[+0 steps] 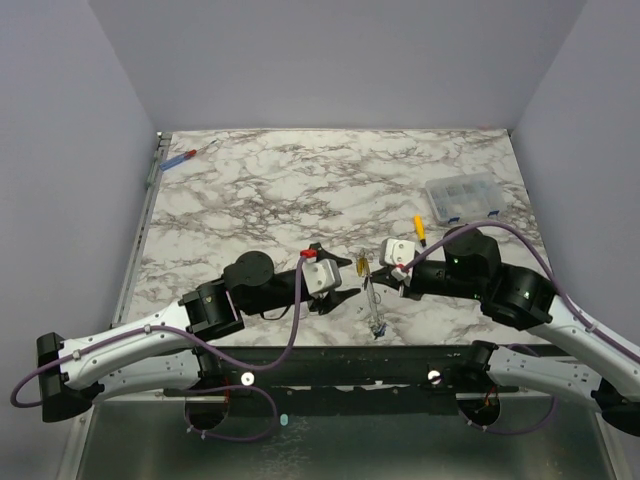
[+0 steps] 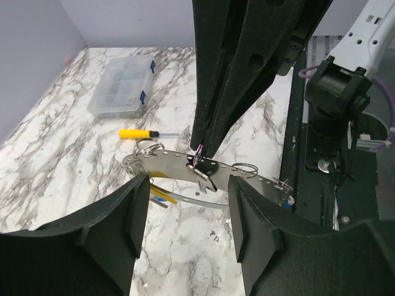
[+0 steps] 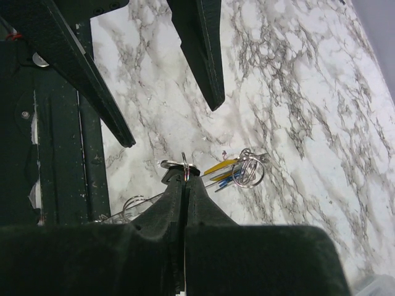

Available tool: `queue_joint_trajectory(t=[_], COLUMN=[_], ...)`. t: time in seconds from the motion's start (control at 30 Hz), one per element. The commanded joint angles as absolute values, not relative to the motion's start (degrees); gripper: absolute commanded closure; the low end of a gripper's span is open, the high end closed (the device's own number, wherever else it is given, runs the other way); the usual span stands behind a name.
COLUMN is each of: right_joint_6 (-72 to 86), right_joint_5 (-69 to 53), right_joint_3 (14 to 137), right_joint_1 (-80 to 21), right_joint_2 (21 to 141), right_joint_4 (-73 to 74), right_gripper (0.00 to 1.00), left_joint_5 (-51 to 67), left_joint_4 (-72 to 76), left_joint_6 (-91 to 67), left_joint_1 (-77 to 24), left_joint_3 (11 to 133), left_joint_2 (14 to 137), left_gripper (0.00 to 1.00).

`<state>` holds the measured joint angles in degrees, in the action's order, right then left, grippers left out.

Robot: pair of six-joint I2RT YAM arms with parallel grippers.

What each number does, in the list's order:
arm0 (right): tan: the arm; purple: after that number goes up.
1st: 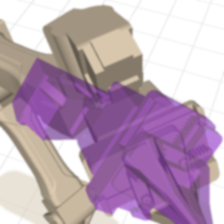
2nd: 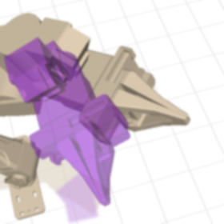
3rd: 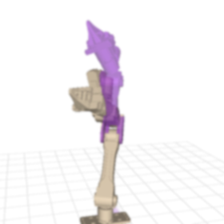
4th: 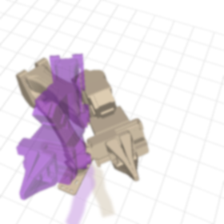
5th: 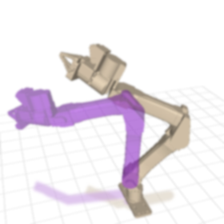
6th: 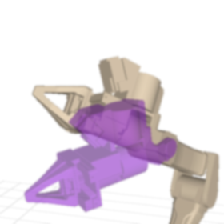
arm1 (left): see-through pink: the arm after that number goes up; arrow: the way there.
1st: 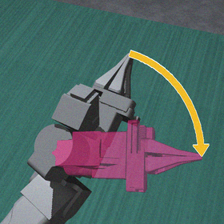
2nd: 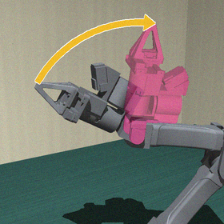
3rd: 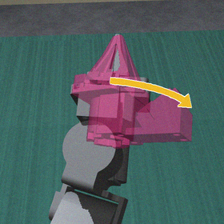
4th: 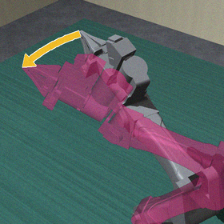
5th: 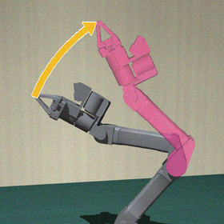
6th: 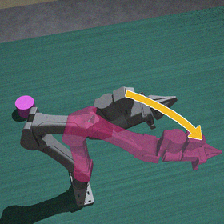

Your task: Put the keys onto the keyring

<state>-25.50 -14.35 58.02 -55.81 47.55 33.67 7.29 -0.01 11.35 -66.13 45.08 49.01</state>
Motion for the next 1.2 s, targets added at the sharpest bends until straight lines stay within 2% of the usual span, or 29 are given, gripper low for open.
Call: queue_joint_trajectory(t=[0.0, 0.17, 0.57, 1.17], right_joint_6=[-24.64, -24.40, -24.12, -24.10], right_joint_5=[-14.87, -16.52, -17.91, -18.62], right_joint_3=[58.15, 58.58, 58.28, 58.34], right_joint_1=[-55.90, -55.90, -55.90, -55.90], right_joint_2=[46.02, 45.02, 44.25, 43.75], right_joint_4=[31.09, 31.41, 32.26, 31.65], right_gripper=[0.99, 0.99, 0.99, 0.99], left_joint_5=[10.00, 11.46, 12.85, 13.35], left_joint_4=[1.82, 2.78, 6.89, 7.60], left_joint_6=[10.47, 10.46, 10.62, 10.90], left_joint_1=[-66.42, -66.40, -66.38, -66.44], left_joint_3=[45.02, 45.66, 45.82, 45.40], left_joint_2=[49.70, 51.75, 53.52, 54.74], left_gripper=[0.44, 0.56, 0.65, 0.92])
